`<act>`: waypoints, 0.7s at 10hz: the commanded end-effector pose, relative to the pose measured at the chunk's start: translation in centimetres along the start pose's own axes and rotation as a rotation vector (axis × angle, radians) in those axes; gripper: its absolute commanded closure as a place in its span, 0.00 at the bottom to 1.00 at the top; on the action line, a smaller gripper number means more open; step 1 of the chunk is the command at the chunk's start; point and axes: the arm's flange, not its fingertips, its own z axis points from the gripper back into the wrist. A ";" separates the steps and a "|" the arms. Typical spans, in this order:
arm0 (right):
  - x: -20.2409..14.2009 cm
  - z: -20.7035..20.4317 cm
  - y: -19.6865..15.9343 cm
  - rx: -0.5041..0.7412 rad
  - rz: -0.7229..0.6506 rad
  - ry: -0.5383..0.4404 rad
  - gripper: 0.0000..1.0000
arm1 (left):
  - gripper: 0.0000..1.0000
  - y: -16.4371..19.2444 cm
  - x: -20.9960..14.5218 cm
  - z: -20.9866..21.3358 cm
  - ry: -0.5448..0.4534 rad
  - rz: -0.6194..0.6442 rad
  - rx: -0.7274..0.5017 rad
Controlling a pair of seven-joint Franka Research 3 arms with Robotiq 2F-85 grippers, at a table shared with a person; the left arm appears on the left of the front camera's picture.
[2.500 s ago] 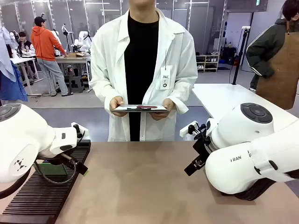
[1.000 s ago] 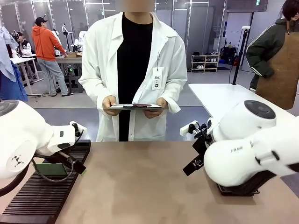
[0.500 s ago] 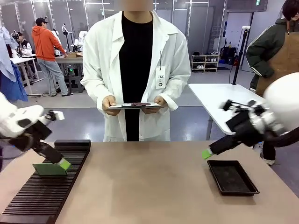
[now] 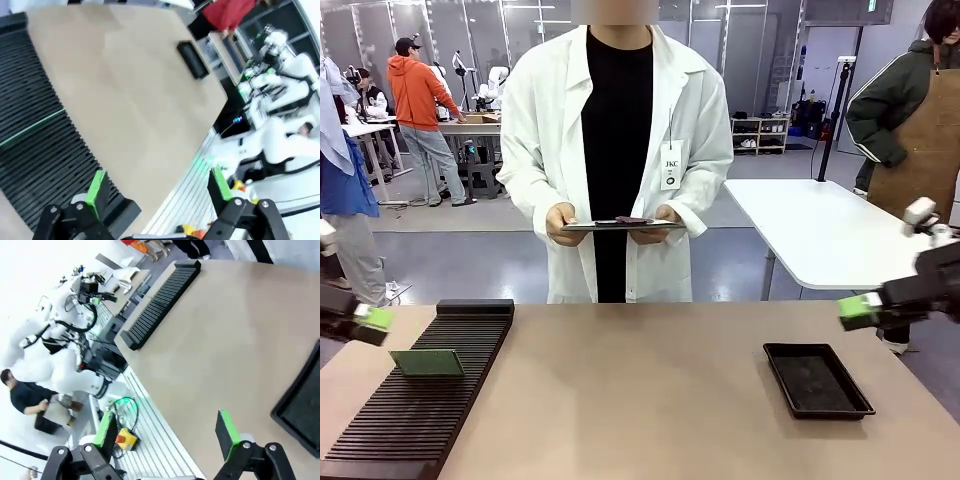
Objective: Inspect the PCB.
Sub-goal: Pick up the Blank PCB and present it to the human.
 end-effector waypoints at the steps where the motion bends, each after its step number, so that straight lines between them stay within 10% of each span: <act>1: -3.2 2.9 -0.6 0.031 -0.058 -0.056 0.00 | 0.00 3.2 -2.4 2.3 -0.085 0.114 -0.099; 7: -7.6 7.0 -1.1 0.057 -0.106 -0.210 0.00 | 0.00 7.9 -8.1 7.8 -0.184 0.240 -0.073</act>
